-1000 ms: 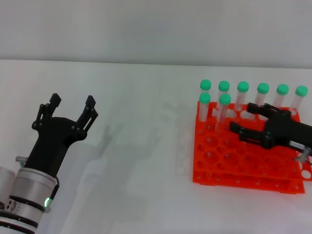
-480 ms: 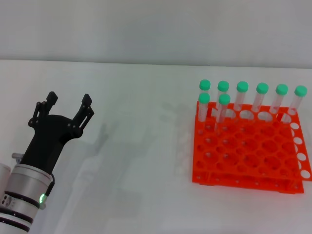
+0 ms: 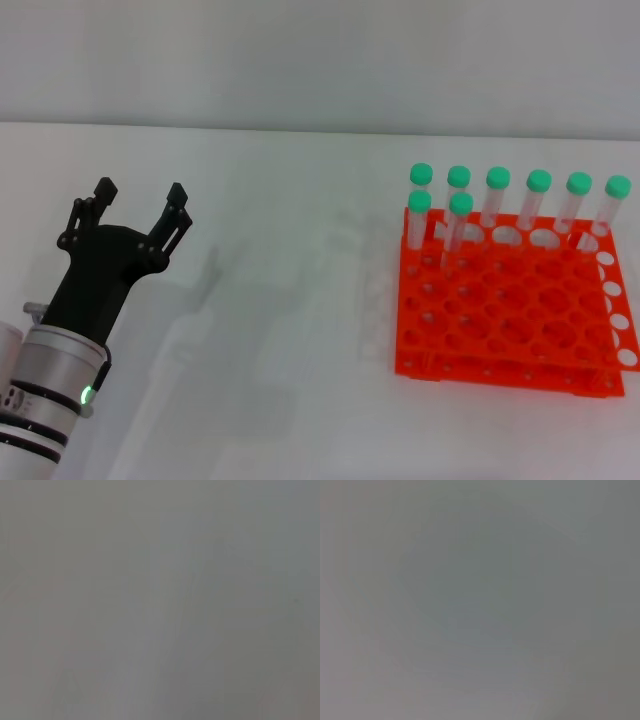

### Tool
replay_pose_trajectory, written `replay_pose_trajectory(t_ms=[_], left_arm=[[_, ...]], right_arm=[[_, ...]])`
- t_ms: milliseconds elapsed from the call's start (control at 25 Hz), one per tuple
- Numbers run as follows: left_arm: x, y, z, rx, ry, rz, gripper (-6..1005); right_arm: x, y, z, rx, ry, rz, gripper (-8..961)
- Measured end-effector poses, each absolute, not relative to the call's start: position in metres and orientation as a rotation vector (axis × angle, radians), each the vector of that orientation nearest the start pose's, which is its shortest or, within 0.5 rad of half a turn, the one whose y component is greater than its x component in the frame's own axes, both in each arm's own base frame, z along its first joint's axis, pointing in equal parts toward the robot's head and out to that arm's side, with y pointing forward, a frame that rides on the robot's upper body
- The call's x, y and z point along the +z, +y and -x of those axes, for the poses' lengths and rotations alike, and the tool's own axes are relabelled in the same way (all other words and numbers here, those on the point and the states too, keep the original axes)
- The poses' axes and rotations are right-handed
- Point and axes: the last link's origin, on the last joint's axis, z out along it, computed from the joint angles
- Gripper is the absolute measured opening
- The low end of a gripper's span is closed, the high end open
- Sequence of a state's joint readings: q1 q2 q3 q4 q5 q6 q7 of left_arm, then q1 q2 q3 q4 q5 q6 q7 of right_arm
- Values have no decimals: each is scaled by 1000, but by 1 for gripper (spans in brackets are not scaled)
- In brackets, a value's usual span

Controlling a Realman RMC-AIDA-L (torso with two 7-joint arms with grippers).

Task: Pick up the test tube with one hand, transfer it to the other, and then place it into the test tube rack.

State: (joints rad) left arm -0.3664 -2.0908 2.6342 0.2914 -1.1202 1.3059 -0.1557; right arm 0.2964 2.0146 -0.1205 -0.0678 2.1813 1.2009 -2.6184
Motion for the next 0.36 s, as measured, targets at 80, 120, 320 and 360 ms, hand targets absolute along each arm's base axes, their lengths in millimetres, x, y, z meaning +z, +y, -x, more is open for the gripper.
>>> replay_pose_trajectory(t_ms=[80, 120, 320, 360], left_arm=[[-41, 300, 299, -903, -573, 1611, 879], [-41, 300, 299, -904, -572, 1611, 879], [-39, 299, 300, -905, -573, 1597, 879], [-38, 298, 302, -903, -578, 1586, 879]], right_arm=[[89, 263, -437, 715, 808, 1062, 832], [87, 264, -435, 711, 802, 1075, 832], [79, 268, -430, 668, 766, 1141, 832], [78, 268, -429, 658, 753, 1157, 832]])
